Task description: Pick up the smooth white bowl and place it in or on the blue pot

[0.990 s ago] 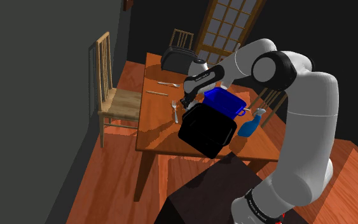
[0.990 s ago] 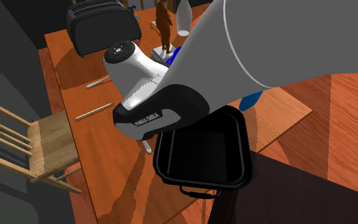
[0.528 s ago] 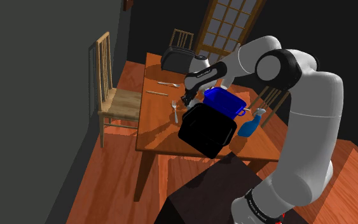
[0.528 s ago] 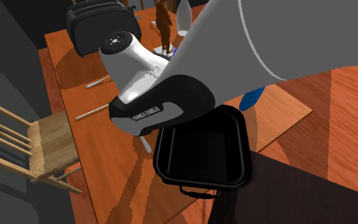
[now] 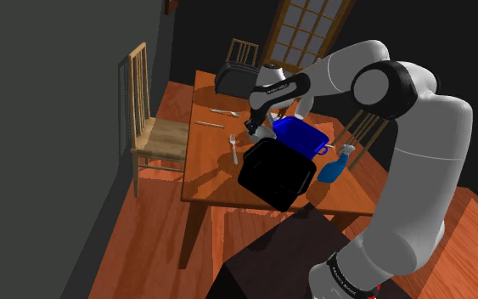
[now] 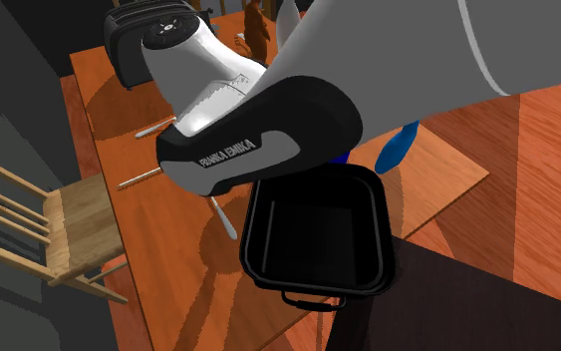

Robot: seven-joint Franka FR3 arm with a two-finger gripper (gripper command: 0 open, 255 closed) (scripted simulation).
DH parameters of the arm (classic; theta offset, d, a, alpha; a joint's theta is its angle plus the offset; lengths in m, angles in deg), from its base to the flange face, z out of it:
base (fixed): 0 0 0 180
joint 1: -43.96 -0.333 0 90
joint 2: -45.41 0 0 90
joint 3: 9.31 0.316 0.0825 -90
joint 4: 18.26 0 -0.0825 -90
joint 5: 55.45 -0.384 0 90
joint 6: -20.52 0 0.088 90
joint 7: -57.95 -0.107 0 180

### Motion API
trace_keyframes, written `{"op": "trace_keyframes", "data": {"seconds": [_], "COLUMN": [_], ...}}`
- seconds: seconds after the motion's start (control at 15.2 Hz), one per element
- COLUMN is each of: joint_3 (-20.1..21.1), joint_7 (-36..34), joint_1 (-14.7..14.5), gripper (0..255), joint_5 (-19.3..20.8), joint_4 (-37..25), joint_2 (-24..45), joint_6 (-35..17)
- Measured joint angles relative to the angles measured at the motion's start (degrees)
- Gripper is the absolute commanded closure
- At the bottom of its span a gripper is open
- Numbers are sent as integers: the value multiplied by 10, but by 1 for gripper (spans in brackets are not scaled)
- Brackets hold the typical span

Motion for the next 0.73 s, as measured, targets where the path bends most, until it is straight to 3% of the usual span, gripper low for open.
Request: {"op": "trace_keyframes", "data": {"seconds": [0.73], "joint_3": [0], "joint_7": [12], "joint_1": [-1], "gripper": [255], "joint_5": [-3], "joint_4": [-22], "joint_2": [-47], "joint_6": [68]}}
